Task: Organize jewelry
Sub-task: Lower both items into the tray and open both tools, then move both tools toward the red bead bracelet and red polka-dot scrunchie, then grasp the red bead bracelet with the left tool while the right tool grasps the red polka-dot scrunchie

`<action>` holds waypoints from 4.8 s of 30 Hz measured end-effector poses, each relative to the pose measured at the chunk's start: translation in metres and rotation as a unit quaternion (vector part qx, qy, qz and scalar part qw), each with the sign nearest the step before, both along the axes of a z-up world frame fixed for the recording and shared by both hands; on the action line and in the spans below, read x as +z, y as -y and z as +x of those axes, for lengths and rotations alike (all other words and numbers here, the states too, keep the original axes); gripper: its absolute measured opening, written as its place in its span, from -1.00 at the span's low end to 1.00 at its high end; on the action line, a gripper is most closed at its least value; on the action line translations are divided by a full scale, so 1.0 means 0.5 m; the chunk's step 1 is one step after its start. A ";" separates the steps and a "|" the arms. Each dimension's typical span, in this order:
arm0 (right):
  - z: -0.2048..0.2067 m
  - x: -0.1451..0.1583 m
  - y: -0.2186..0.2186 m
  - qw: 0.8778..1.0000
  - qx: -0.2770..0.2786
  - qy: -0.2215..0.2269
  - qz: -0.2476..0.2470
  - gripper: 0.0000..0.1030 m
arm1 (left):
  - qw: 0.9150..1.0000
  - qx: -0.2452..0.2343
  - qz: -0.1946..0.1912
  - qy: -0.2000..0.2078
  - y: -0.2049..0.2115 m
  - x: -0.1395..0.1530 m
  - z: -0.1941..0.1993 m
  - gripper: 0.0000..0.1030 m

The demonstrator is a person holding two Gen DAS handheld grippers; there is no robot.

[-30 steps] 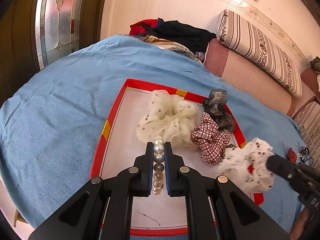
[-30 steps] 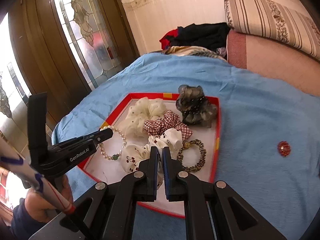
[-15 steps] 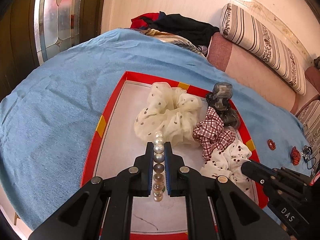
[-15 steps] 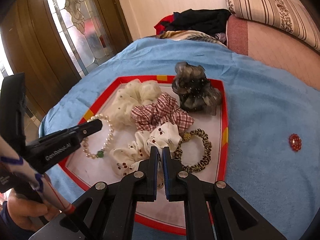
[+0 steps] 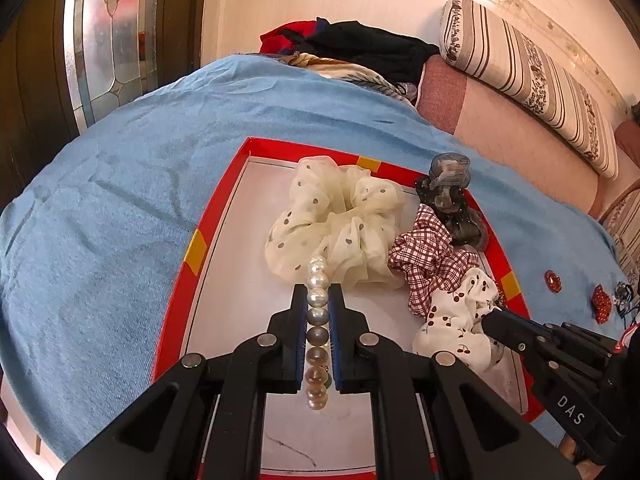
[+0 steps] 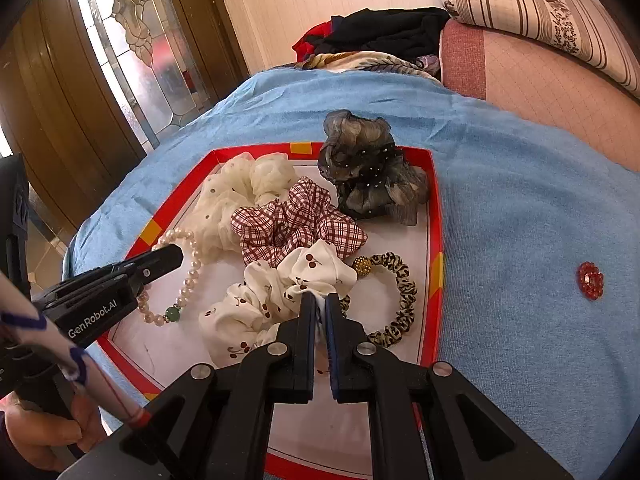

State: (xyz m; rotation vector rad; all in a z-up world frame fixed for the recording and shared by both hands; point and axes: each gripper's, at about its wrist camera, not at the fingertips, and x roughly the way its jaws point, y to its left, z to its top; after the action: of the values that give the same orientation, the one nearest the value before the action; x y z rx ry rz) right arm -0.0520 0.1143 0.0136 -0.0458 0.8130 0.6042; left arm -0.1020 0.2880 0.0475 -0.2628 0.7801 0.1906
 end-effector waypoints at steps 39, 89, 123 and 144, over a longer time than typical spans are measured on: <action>-0.016 -0.023 -0.028 0.997 -0.001 0.022 -0.078 -0.86 | 0.999 -0.007 0.038 0.008 0.027 0.004 -0.003 -0.61; -0.094 0.051 0.252 0.998 -0.067 0.003 0.006 -0.46 | 0.990 -0.036 0.082 0.105 0.100 0.068 -0.056 0.03; -0.053 0.071 0.759 0.959 -0.275 0.007 0.073 -0.17 | 0.962 -0.269 -0.013 -0.041 0.588 0.028 0.070 0.05; 0.052 0.029 0.861 0.943 -0.304 -0.026 0.131 -0.11 | 0.975 -0.214 0.016 -0.064 0.605 -0.080 0.289 -0.73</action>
State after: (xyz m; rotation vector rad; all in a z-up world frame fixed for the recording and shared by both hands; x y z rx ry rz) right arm -0.0260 -0.3160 0.0283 0.4538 0.7415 0.1202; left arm 0.0424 -0.0144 0.0077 -0.0466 0.9427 -0.1883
